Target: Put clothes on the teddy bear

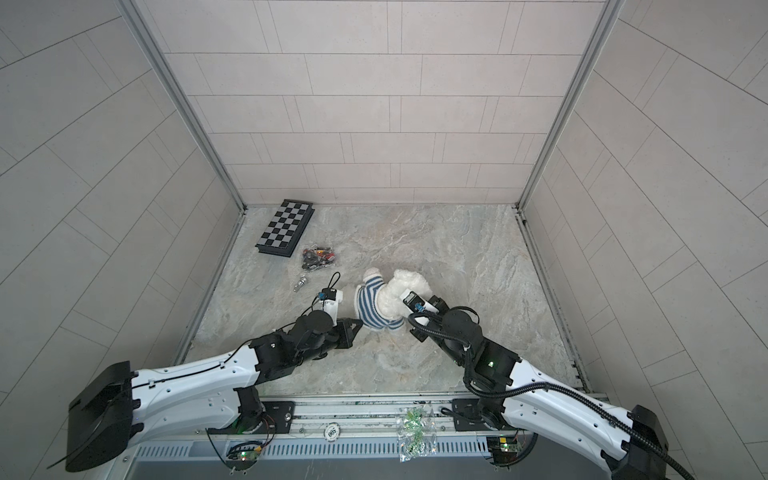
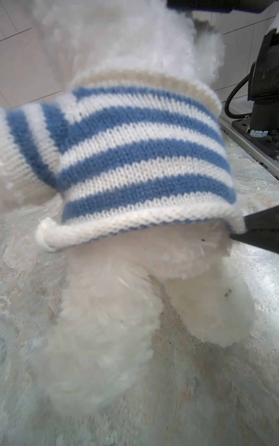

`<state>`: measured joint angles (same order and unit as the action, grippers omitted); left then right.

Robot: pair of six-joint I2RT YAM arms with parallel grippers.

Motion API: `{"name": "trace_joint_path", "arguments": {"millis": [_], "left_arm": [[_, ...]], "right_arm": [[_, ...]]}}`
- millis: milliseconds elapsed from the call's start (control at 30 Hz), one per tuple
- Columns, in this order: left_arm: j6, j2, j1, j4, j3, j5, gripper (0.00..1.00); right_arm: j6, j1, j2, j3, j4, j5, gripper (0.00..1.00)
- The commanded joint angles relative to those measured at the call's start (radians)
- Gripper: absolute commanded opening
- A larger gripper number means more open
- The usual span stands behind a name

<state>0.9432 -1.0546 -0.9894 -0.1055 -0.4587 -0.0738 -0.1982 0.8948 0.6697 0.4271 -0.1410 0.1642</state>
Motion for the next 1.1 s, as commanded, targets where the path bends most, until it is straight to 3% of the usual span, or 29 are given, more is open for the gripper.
{"name": "trace_joint_path", "arguments": {"millis": [0,367,567,733,1067], "left_arm": [[-0.011,-0.002,0.018,0.146,0.030,-0.041,0.00],[-0.048,0.028,-0.013,0.084,0.015,-0.036,0.01],[-0.082,0.075,-0.038,0.095,-0.013,-0.010,0.20],[-0.060,0.040,-0.120,0.034,-0.007,-0.025,0.40],[0.009,-0.115,-0.162,-0.132,-0.023,-0.059,0.38]], "right_arm": [[-0.006,-0.002,-0.023,0.024,-0.047,0.035,0.00],[-0.001,0.000,-0.009,0.035,-0.051,0.013,0.00],[0.003,0.000,-0.010,0.039,-0.051,0.011,0.00],[0.008,0.000,-0.009,0.039,-0.051,0.015,0.00],[0.016,0.006,-0.014,0.035,-0.049,0.018,0.00]]}}
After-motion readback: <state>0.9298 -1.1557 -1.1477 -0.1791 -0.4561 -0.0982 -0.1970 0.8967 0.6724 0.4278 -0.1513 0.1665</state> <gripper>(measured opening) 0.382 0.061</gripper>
